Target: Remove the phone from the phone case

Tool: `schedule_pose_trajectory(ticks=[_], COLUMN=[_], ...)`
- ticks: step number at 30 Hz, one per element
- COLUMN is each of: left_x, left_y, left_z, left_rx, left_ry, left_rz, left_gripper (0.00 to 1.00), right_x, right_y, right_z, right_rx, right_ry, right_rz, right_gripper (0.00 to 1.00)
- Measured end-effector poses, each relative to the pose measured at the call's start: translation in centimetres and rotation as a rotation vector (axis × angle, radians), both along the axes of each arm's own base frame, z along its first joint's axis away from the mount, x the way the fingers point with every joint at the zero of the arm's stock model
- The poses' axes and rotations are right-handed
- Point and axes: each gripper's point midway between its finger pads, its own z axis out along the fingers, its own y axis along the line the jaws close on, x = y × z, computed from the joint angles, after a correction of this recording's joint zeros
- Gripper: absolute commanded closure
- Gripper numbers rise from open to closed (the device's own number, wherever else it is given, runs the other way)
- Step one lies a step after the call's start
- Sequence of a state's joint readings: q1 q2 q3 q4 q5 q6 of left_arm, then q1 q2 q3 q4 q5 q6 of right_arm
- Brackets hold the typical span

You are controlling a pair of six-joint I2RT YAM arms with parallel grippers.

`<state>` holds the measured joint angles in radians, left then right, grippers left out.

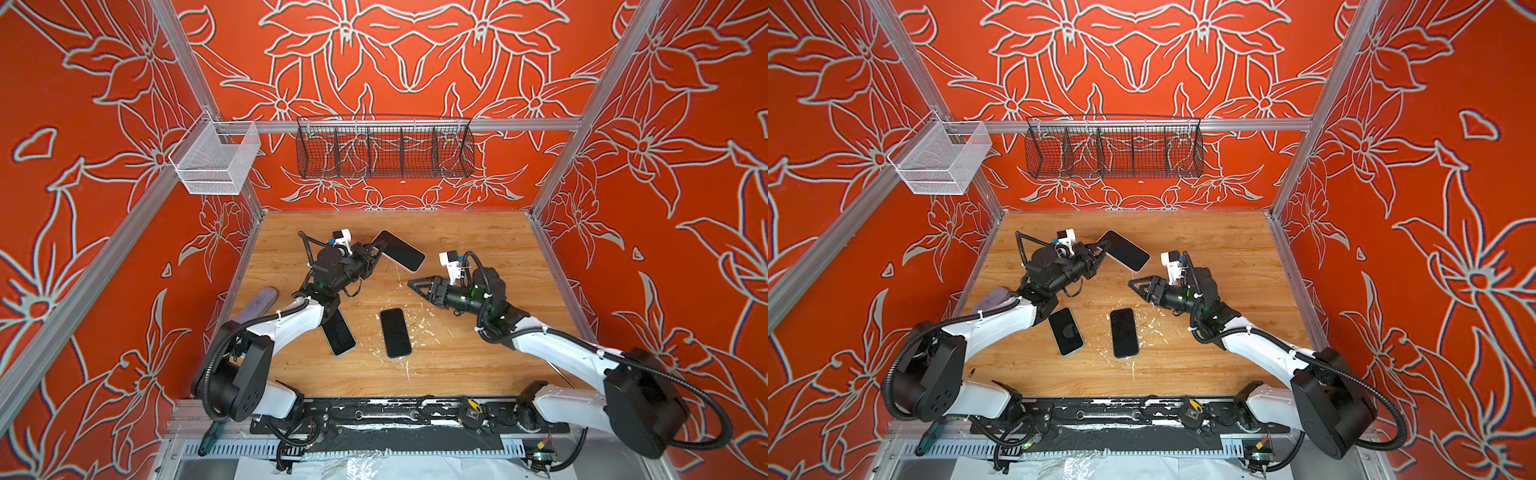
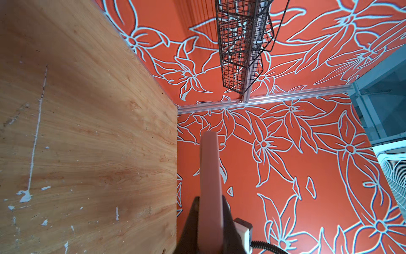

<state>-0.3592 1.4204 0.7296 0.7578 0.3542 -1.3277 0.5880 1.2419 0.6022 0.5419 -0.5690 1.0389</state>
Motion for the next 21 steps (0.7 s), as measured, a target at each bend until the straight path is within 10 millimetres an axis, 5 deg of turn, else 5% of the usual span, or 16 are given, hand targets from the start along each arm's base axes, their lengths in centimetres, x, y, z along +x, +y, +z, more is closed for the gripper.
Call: schedule_pose_trajectory(ticks=[12, 21], left_x=[-1.0, -1.0], left_y=[0.7, 0.7], left_z=[0.4, 0.9], left_rx=[-0.015, -0.041], left_ry=[-0.006, -0.008], left_rz=[0.022, 0.021], left_gripper=[1.0, 1.0], right_x=[1.5, 2.2], right_y=[1.4, 2.1], right_z=[3.5, 2.8], right_rx=[0.086, 0.112], right_ry=[-0.094, -0.069], right_rz=[-0.026, -0.035], right_gripper=[0.39, 0.52])
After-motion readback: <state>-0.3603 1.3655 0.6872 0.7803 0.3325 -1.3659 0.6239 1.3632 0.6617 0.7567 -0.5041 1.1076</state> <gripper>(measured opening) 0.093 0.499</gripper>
